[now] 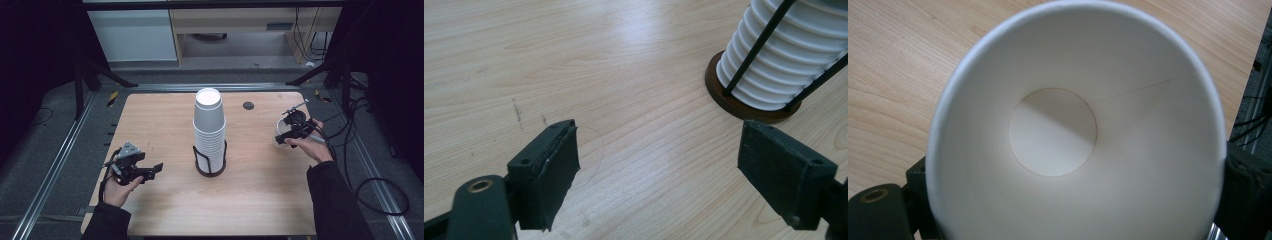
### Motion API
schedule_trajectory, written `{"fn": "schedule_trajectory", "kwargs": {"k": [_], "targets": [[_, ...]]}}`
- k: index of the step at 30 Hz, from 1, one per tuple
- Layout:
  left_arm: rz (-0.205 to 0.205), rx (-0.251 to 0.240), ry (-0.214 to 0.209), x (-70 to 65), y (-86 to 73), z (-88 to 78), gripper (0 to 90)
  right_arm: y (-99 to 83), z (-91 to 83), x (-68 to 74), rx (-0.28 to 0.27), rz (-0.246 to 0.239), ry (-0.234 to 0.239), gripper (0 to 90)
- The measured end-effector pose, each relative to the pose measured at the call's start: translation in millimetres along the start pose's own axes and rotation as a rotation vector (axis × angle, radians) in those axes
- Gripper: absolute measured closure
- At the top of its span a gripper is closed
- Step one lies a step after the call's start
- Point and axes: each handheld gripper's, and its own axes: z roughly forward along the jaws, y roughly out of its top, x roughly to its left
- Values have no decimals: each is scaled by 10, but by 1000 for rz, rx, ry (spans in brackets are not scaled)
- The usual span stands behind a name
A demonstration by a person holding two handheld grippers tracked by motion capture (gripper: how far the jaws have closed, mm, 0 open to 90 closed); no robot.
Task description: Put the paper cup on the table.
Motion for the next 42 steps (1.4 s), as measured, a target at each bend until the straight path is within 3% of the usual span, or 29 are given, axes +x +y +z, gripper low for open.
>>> {"fn": "schedule_trajectory", "kwargs": {"k": [14,38,42], "targets": [[2,6,12,3,-1,-5,158,-93,164,-11,114,-24,39,83],[10,16,7,4,-6,0,156,-141,275,33,163,-79,56,65],[13,19,5,1,-6,2,155,-133,285,49,170,-68,55,61]]}}
